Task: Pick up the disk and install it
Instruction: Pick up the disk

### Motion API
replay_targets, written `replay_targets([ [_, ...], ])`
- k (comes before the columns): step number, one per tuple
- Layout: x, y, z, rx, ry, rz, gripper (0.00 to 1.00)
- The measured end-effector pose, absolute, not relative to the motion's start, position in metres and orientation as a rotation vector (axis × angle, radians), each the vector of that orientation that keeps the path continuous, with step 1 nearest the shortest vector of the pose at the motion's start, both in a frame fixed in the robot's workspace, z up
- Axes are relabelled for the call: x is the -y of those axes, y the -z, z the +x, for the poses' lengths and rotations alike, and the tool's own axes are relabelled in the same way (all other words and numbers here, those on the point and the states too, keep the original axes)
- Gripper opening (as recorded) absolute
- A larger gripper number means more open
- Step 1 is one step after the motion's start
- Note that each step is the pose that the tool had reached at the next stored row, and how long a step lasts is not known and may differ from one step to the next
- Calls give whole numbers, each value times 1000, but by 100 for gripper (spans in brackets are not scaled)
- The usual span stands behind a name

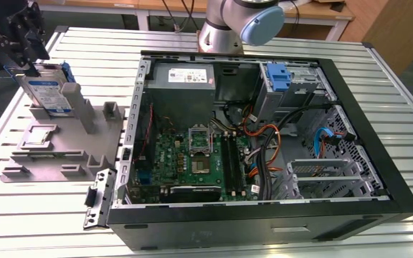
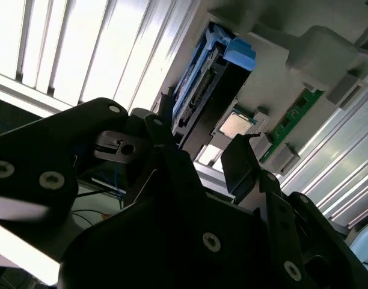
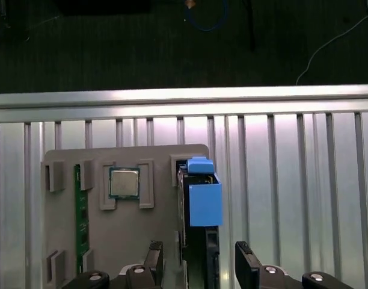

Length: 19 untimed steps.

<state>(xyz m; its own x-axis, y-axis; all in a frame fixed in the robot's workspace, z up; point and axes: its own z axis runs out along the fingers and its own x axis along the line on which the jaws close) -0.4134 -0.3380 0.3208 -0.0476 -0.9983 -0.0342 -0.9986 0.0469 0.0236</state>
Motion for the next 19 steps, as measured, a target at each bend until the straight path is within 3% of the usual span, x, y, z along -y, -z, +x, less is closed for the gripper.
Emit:
replay_targets([
  [19,335,-299,-419,-2231,-59,-2192,59],
])
